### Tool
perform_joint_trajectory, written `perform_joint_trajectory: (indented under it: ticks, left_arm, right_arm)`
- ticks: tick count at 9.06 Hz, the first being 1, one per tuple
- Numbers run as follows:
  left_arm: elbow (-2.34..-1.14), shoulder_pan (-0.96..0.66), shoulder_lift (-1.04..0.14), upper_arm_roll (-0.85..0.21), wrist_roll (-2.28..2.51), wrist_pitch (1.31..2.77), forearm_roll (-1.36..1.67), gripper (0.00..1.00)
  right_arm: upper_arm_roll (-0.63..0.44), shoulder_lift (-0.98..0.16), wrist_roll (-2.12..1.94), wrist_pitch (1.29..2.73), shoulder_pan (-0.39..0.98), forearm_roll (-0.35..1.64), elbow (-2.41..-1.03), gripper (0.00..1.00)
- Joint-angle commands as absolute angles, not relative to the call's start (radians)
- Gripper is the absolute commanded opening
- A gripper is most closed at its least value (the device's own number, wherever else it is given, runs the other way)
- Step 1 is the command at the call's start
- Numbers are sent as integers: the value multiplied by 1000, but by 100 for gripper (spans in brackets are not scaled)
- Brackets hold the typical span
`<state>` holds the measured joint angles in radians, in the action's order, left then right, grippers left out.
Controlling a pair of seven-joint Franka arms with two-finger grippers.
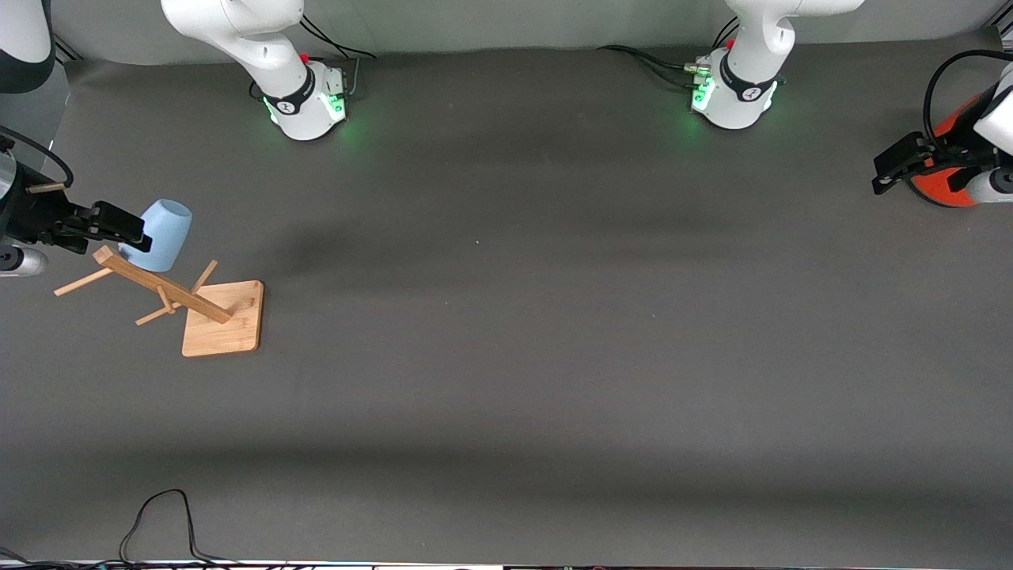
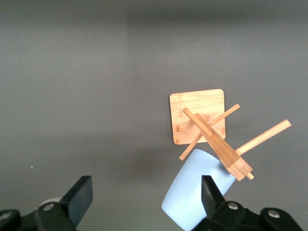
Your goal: Rotate and upright cup with both arms
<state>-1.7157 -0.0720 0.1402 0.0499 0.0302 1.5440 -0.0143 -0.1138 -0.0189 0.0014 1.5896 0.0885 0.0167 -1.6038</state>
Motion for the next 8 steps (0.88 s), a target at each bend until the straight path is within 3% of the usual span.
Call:
perform_joint_trajectory:
  ticks: [1, 6, 8]
  left_arm:
    - [-1684, -68, 127, 54, 35, 1514, -12, 100]
    - [-1689, -69, 129, 54, 40, 1499, -12, 100]
    - [-1712, -69, 126, 54, 40, 1506, -12, 100]
  right_arm:
    - [-120, -8, -15, 1605, 103, 5, -1614, 100]
    - [-127, 17, -20, 1602, 101, -1, -1641, 100]
    - [-170, 133, -20, 1604, 97, -17, -1756, 100]
